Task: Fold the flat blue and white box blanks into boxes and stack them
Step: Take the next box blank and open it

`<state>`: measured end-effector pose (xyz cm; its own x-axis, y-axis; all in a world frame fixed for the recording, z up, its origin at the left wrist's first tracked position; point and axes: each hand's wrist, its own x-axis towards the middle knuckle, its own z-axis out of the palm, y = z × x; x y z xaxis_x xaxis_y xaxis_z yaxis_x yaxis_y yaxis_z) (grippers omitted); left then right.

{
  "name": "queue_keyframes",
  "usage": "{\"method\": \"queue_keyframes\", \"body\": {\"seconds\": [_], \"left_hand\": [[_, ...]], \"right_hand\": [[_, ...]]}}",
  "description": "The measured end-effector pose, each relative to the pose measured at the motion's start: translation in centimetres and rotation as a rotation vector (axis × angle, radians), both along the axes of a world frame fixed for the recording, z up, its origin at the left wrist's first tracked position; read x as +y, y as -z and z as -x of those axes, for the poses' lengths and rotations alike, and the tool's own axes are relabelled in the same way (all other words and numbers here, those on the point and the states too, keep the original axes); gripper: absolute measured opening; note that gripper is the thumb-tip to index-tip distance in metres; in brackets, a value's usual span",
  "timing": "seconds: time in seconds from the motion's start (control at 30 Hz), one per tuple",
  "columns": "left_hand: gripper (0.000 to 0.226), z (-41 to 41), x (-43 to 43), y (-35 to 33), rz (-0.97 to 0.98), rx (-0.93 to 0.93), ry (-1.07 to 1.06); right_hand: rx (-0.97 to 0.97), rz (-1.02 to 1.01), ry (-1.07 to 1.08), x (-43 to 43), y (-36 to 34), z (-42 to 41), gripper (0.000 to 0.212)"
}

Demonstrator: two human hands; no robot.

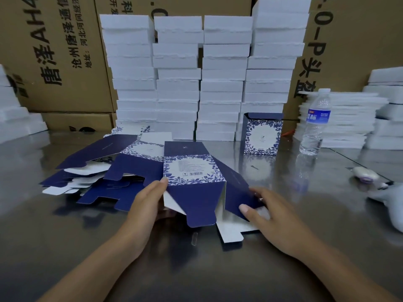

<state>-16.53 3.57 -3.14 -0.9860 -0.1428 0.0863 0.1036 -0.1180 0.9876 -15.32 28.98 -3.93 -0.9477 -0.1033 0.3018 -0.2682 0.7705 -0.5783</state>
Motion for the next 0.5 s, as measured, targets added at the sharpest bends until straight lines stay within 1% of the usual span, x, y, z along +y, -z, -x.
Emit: {"method": "queue_keyframes", "body": {"seconds": [0.03,0.1,0.17,0.2,0.27,0.3,0.33,0.37,0.4,0.43,0.5], "left_hand": [[0.027,0.0,0.1,0.0,-0.014,-0.007,0.035],[0.033,-0.3,0.1,0.1,-0.045,-0.008,0.071],[0.049,-0.5,0.3,0.0,0.011,0.03,0.156],[0.055,-0.7,0.9,-0.3,0.073,0.045,0.2],[0.058,-2.1,1.1,0.5,0.216,0.201,0.323],[0.063,-2.4,1.0,0.9,0.312,0.259,0.341],[0.076,-2.4,1.0,1.4,0.387,0.281,0.373],[0.1,-2.0,0.8,1.5,0.455,0.267,0.462],[0.113,-1.5,0.9,1.4,0.514,0.231,0.505],[0.115,-1.3,1.4,1.2,0.602,0.226,0.47],[0.122,-1.6,0.2,1.6,0.674,0.233,0.487]], "right_hand": [[-0.012,-0.006,-0.024,0.0,-0.1,-0.1,0.08],[-0.024,-0.036,-0.056,0.0,-0.2,-0.2,0.095],[-0.03,-0.038,-0.064,-0.2,-0.3,-0.2,0.102],[-0.014,-0.017,-0.06,-0.4,-0.3,-0.2,0.1],[0.05,0.064,-0.042,-0.6,-0.3,-0.2,0.085],[0.079,0.108,-0.038,-0.7,-0.3,-0.2,0.075],[0.099,0.147,-0.038,-0.8,-0.4,-0.2,0.066],[0.106,0.181,-0.043,-0.9,-0.4,-0.3,0.058],[0.11,0.204,-0.047,-0.9,-0.4,-0.3,0.05],[0.114,0.215,-0.052,-0.9,-0.3,-0.3,0.044],[0.136,0.201,-0.056,-1.0,-0.2,-0.4,0.037]]}}
